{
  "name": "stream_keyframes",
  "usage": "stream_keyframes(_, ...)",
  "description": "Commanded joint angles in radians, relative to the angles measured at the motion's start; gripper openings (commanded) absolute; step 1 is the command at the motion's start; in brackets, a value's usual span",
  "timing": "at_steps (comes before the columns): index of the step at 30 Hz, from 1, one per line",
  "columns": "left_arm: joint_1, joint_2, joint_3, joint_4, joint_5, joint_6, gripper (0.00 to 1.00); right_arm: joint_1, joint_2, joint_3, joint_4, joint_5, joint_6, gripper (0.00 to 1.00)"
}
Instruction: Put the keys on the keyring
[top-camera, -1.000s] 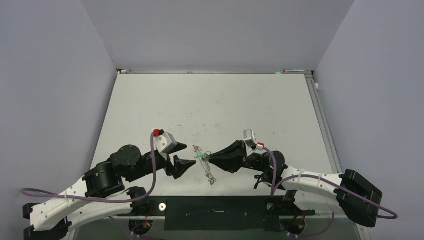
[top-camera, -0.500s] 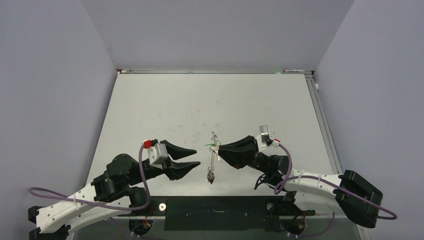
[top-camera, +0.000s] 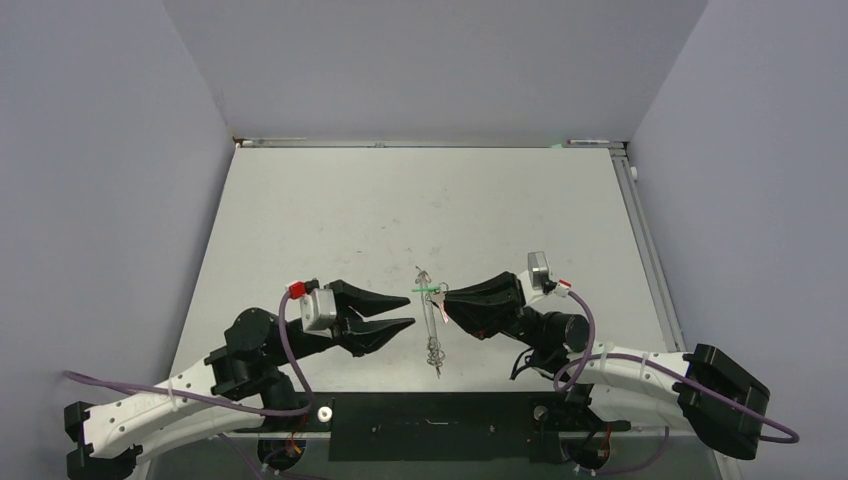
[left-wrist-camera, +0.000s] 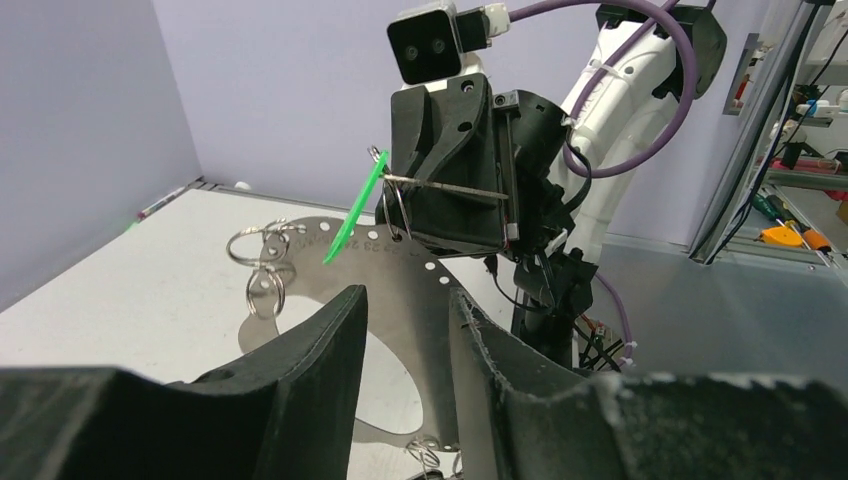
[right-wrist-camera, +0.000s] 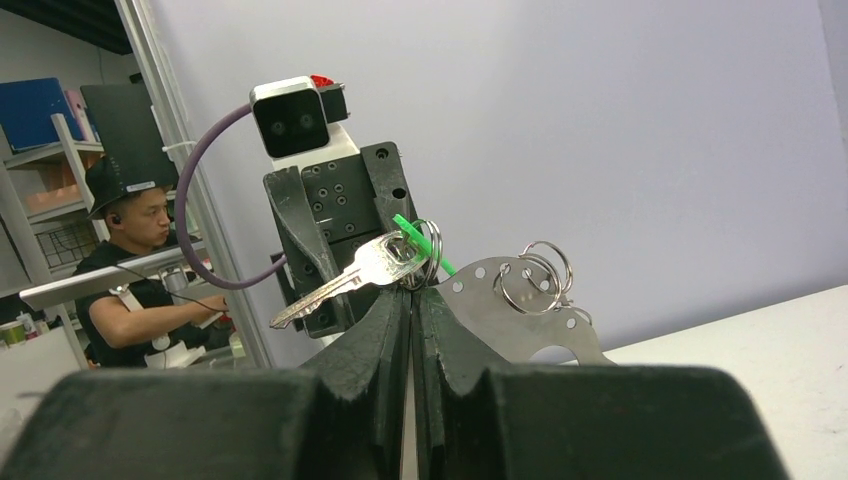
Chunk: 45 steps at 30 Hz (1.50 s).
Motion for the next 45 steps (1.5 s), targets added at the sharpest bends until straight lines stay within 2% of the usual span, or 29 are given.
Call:
stream_keyframes(1, -0.008, 0.032, 0.016, 0.119, 0.034, -0.008, 0.31, 0.018, -0.008, 0.011, 0.104, -0.005, -0.008, 0.05)
stream_keyframes(13, -0.023, 0.09, 0.03, 0.157, 0.035, -0.007, 0.3, 0.046, -0.005, 0.02, 0.075, -0.011, -0.037, 0.05)
stream_keyframes(28, -0.028, 0.09, 0.045, 0.143, -0.008, 0.019, 0.3, 0.061, -0.003, 0.038, 0.035, -0.02, -0.068, 0.05)
stream_keyframes(37, -0.028, 0.088, 0.046, 0.142, -0.012, 0.021, 0.37, 0.071, 0.002, 0.05, 0.012, -0.028, -0.086, 0.05)
stream_keyframes(45, -0.028, 0.086, 0.047, 0.14, -0.01, 0.02, 0.33, 0.076, 0.009, 0.05, 0.009, -0.028, -0.093, 0.05)
